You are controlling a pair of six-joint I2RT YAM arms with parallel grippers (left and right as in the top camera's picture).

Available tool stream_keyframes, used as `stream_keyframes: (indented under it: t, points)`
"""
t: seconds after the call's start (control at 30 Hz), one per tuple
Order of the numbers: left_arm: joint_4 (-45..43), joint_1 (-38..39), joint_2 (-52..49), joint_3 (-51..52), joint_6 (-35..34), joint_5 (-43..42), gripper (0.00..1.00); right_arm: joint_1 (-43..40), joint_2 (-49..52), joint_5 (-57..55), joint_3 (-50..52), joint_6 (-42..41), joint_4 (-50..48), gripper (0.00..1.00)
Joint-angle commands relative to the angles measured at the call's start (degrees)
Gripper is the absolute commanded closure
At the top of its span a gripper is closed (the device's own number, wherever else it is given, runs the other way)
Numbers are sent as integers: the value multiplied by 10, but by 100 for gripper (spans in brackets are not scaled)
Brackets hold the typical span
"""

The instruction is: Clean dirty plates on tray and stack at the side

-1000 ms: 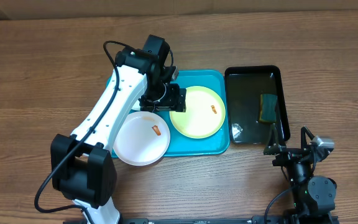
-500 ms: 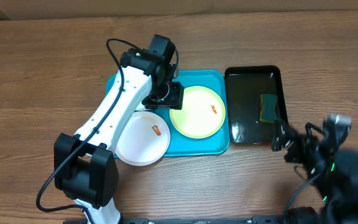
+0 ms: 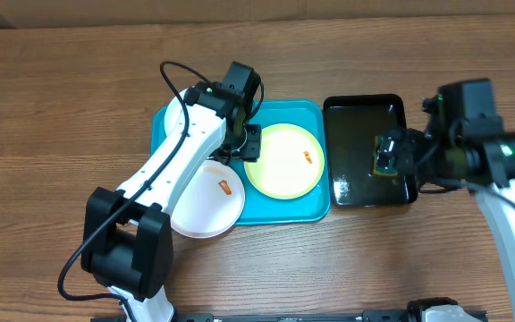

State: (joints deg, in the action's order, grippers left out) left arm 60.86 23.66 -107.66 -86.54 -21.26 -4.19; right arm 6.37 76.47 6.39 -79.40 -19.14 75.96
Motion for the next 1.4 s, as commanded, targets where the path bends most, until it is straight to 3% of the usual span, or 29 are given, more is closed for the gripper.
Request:
stream_keyframes:
  t: [0.0, 0.13, 0.3, 0.77, 1.0, 1.37]
  points:
    - [-25, 5, -8, 29, -22, 14, 61, -3, 31, -31, -16, 12, -5, 8]
    - [-83, 5, -8, 66, -46, 14, 71, -3, 82, -44, -16, 12, -31, 16]
    - [-152, 5, -8, 115, -67, 13, 73, -3, 145, -71, -16, 16, -64, 16]
    - [-220, 6, -8, 152, -67, 14, 72, -3, 290, -110, -16, 44, -128, 10]
    - [-236, 7, -8, 161, -67, 19, 72, -3, 303, -111, -6, 44, -163, 11]
    - [-236, 7, -8, 161, -66, 19, 70, -3, 303, -118, 103, 44, -287, 16]
